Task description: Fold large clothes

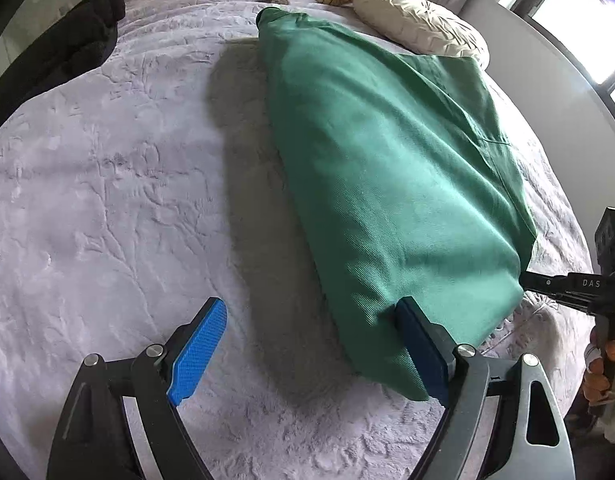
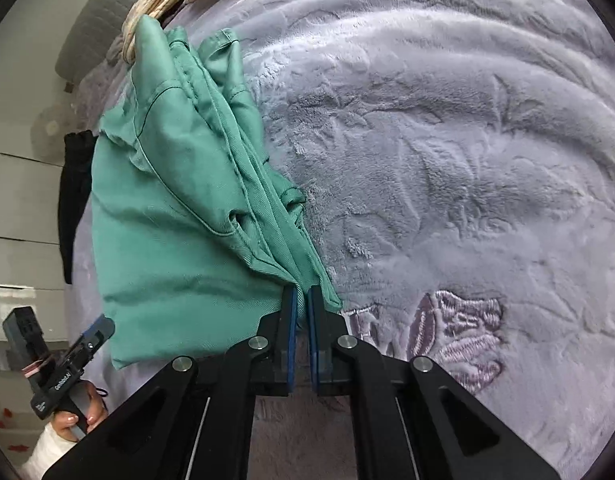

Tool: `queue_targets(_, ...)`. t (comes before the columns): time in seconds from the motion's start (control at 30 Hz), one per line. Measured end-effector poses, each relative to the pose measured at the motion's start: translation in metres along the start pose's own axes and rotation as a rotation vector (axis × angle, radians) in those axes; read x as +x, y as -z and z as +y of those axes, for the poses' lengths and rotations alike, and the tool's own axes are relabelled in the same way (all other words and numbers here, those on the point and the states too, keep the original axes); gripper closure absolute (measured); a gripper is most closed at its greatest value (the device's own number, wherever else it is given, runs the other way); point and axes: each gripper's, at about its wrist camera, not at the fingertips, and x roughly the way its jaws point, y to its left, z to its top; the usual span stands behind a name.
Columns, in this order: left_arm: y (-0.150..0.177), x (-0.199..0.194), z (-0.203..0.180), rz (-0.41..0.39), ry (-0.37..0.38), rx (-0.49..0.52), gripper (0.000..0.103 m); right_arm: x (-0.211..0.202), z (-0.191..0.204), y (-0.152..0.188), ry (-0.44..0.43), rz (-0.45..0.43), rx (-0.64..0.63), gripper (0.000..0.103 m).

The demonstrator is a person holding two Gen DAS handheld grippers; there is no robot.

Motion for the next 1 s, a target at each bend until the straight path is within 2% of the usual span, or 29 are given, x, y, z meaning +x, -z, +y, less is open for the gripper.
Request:
queue_targets(0.23,-0.004,-0.003,-0.005,0.010,-0.024,0.008,0.016,0.015,0.010,-0.003,0.067,-0.012,-0.005,0.098)
queue_targets(0.3,-0.004,-0.002,-0.005,0.005,-0.024,0.020,0.016,0.023,0.024,-0.001,0.084,-0.021,-0.007,0.098)
queue_targets(0.43,-0.004,-0.003,-0.005,0.007,-0.033,0.020,0.016,0.017,0.035,0.003,0.114,-0.035,0.008,0.097)
queue_targets(0.53,-0.006,-0.004,-0.007,0.011,-0.060,0.033,0.016,-0.001,0.046,0.008,0.220,-0.062,-0.018,0.077)
queue_targets(0.6,-0.007,-0.005,-0.010,0.021,-0.077,0.036,0.016,-0.016,0.055,0.007,0.226,-0.101,-0.045,0.067)
queue_targets(0.63,-0.007,-0.005,-0.010,0.026,-0.084,0.034,0.016,-0.024,0.060,0.004,0.222,-0.120,-0.061,0.055)
queue_targets(0.67,-0.008,-0.005,-0.011,0.034,-0.093,0.029,0.016,-0.032,0.065,-0.001,0.219,-0.141,-0.079,0.044)
queue_targets(0.77,-0.010,-0.005,-0.014,0.054,-0.119,0.026,0.016,-0.050,0.076,-0.026,0.186,-0.179,-0.130,0.043)
queue_targets(0.9,-0.016,-0.009,-0.018,0.064,-0.145,0.011,0.016,-0.045,0.092,-0.073,0.134,-0.166,-0.205,0.043)
queue_targets(1.0,-0.025,-0.023,-0.014,-0.004,-0.108,-0.066,0.016,-0.032,0.107,-0.110,0.075,-0.164,-0.234,0.043)
